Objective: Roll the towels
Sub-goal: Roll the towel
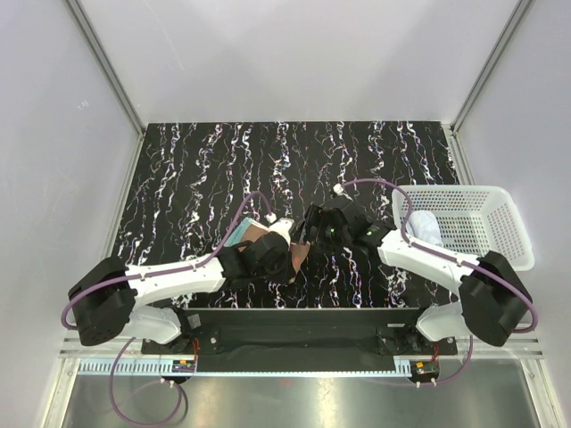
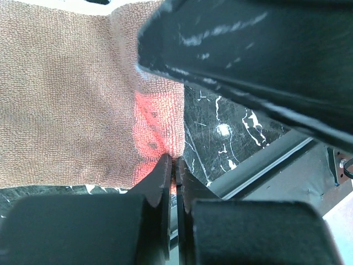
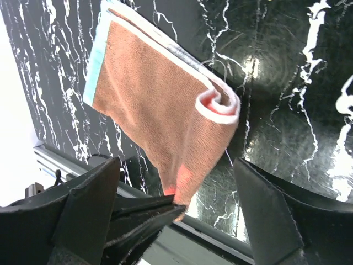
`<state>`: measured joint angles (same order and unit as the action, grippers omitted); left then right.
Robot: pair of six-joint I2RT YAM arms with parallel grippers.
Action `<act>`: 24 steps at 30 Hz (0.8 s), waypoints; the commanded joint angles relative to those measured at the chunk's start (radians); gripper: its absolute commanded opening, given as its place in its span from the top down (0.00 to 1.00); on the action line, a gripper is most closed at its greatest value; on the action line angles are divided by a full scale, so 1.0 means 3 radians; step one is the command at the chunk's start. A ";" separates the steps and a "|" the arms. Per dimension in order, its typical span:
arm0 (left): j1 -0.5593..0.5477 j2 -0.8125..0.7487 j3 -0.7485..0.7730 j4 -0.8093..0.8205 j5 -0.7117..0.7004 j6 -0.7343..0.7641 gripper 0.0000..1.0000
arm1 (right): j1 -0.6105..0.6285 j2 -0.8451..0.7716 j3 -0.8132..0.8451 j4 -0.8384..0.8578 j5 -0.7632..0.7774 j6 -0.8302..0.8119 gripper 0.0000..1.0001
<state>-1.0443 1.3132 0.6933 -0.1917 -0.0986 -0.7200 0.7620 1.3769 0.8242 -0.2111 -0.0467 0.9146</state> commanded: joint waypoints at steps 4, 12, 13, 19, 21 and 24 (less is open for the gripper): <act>-0.0073 0.0066 0.0061 0.0138 -0.0085 0.0012 1.00 | 0.0006 0.0283 -0.0083 0.0197 -0.0212 -0.0027 0.11; -0.0093 0.0056 0.0072 0.0133 -0.0101 -0.0003 1.00 | 0.0022 0.0620 0.0167 0.0040 -0.0136 -0.0103 0.49; -0.0093 0.0051 0.0077 0.0133 -0.0096 -0.0013 1.00 | 0.0022 0.0621 0.0177 0.0019 -0.0121 -0.0108 0.57; -0.0093 -0.0021 0.0005 0.0174 -0.0035 -0.0069 1.00 | 0.0017 0.0564 0.0177 -0.0267 0.0135 -0.0185 0.92; -0.0093 -0.0087 -0.0015 0.0169 -0.0004 -0.0090 1.00 | 0.0012 0.0559 0.0198 -0.0405 0.0252 -0.0221 0.87; -0.0093 -0.0220 -0.0076 0.0163 0.0058 -0.0126 1.00 | 0.0001 0.0559 0.0290 -0.0651 0.0411 -0.0303 0.58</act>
<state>-1.0660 1.3151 0.6926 -0.1761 -0.1040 -0.7391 0.7658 1.5646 0.8597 -0.3176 -0.0391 0.8661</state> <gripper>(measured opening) 0.031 0.351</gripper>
